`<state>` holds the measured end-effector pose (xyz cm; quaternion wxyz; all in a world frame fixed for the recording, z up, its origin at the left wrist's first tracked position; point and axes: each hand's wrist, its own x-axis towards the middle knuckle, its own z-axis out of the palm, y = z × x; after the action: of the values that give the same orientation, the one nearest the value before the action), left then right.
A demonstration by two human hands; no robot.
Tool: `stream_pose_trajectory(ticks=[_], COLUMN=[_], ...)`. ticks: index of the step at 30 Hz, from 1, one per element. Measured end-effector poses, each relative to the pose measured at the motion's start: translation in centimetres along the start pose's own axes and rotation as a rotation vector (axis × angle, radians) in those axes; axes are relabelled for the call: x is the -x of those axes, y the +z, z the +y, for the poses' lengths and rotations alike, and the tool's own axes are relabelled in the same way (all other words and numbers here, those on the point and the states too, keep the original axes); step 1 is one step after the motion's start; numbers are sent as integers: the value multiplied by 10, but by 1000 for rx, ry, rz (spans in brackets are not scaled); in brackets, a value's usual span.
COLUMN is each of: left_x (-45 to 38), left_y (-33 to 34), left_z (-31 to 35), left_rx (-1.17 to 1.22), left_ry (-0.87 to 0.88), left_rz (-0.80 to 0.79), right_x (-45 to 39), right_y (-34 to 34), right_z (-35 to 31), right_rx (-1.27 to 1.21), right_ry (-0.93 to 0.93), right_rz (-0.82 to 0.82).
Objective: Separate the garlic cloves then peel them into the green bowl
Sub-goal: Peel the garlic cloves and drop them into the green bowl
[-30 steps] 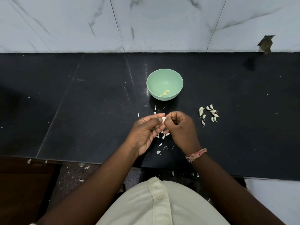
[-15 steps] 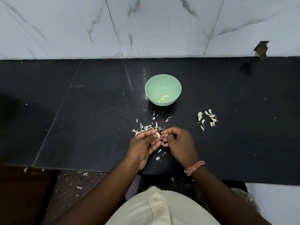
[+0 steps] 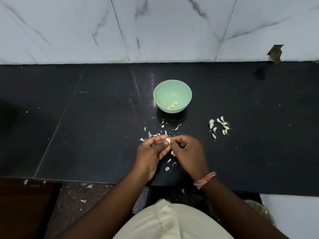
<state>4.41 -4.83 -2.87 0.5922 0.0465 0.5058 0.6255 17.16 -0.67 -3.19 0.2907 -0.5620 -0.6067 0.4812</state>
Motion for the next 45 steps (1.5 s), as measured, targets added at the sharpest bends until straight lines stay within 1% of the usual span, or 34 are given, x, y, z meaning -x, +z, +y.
stream_pose_trajectory(ticks=[4, 9, 16, 19, 23, 24, 27, 30, 33, 37, 41, 45], left_x=[1, 5, 10, 11, 8, 7, 9, 10, 10, 12, 12, 12], left_y=[2, 8, 15, 15, 10, 10, 11, 11, 11, 11, 11, 14], left_z=[0, -1, -2, -2, -3, -2, 0, -2, -3, -4, -2, -2], left_rx=[-26, -101, -217, -245, -271, -254, -178, -124, -91, -17, -4, 1], left_ry=[26, 75, 140, 164, 185, 173, 97, 23, -23, -87, -65, -20], left_rz=[6, 25, 11, 7, 92, 101, 83, 72, 67, 51, 60, 53], right_x=[-2, -1, 1, 0, 1, 0, -2, -2, -1, 0, -1, 0], right_y=[0, 2, 3, 1, 5, 6, 4, -1, -3, -1, -1, 2], right_z=[1, -1, -4, -3, 2, 3, 2, -1, -2, 1, 7, 3], right_rx=[43, 136, 123, 108, 59, 11, -202, -282, -286, -241, -182, -97], right_ry=[-51, -166, -251, -237, -209, -182, -21, 32, 66, 87, 32, -8], right_rz=[23, 110, 113, 112, 71, 54, -12, -42, -41, 11, 15, 60])
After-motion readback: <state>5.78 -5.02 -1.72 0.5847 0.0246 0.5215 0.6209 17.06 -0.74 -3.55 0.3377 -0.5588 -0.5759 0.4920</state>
